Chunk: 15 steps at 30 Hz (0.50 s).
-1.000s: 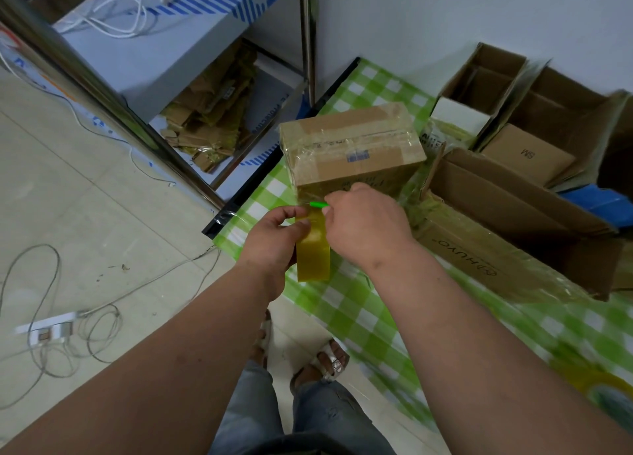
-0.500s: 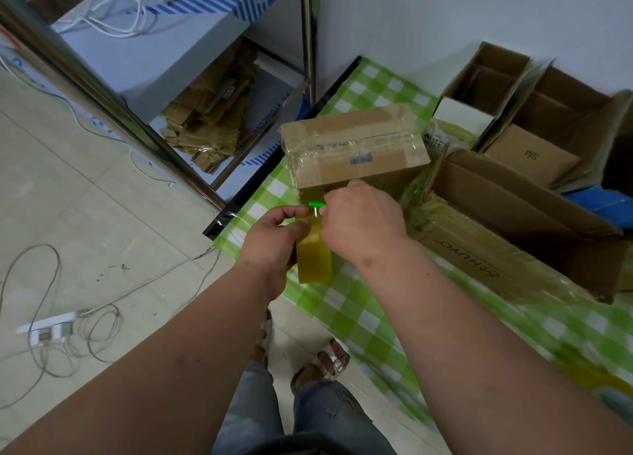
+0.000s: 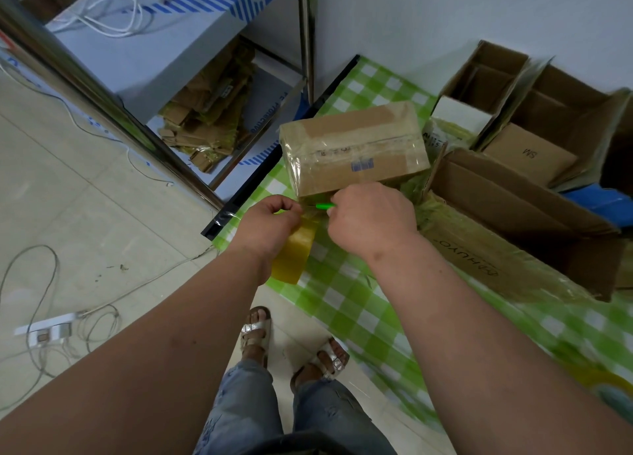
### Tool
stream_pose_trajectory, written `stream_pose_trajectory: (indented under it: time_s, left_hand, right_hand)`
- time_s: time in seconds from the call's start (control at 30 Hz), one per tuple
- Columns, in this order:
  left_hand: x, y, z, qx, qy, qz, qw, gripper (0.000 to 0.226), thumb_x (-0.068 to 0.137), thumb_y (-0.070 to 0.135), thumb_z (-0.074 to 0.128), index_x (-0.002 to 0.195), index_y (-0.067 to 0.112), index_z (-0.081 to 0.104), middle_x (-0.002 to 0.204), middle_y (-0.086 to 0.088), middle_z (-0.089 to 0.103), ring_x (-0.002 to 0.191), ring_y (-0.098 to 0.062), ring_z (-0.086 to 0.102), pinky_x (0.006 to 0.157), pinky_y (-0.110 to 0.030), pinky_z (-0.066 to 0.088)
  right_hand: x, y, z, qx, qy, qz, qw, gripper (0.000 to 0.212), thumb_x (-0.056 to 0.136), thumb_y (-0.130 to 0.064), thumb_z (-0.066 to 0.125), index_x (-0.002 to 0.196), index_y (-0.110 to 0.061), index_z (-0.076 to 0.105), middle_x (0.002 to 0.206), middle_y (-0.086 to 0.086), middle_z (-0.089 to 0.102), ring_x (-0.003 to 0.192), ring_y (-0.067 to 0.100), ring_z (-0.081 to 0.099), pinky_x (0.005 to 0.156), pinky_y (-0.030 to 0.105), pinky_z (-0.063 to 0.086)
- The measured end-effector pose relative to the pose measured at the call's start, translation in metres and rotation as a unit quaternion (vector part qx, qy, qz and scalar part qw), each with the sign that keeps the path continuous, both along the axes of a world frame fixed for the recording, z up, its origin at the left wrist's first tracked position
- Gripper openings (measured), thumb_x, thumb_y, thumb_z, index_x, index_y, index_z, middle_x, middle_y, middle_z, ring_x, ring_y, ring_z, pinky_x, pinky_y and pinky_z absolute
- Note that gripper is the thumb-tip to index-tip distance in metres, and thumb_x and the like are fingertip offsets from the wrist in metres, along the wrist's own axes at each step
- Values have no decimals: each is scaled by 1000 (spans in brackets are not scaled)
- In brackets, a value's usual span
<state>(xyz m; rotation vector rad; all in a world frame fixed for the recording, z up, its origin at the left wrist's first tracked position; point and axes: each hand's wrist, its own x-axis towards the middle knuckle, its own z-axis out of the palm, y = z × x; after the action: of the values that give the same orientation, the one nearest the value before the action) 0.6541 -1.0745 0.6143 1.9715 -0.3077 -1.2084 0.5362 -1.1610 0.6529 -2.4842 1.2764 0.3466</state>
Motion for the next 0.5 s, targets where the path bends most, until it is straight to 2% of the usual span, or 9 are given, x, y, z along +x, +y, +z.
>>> stream_pose_trajectory:
  time_s: [0.13, 0.3, 0.4, 0.5]
  left_hand:
    - [3, 6, -1, 22, -12, -7, 1000, 17, 90, 12, 57, 83, 24, 67, 87, -8, 62, 78, -25, 52, 71, -39, 44]
    - [2, 12, -3, 29, -9, -13, 999, 17, 89, 13, 59, 85, 25, 69, 84, -3, 61, 77, -23, 50, 70, -38, 41]
    - [1, 12, -2, 31, -6, -10, 999, 17, 89, 14, 59, 83, 26, 70, 86, -5, 62, 76, -24, 50, 70, -38, 42]
    - [3, 11, -2, 39, -5, -9, 999, 12, 90, 22, 62, 82, 26, 69, 89, -4, 64, 81, -27, 56, 74, -40, 48]
  right_hand:
    - [-13, -8, 0, -16, 14, -21, 1000, 12, 89, -27, 52, 80, -22, 57, 72, -2, 44, 69, 24, 49, 56, 28, 34]
    - [-21, -14, -3, -14, 6, -12, 1000, 13, 90, -29, 49, 81, -22, 56, 77, 0, 45, 73, 25, 50, 58, 30, 34]
    - [-20, -12, -8, 14, -7, -16, 1000, 16, 89, -30, 48, 91, -22, 62, 74, -3, 45, 71, 23, 50, 56, 29, 35]
    - [-24, -8, -21, 49, 24, -42, 998, 28, 89, -25, 44, 109, -20, 64, 91, 4, 50, 80, 26, 53, 65, 33, 43]
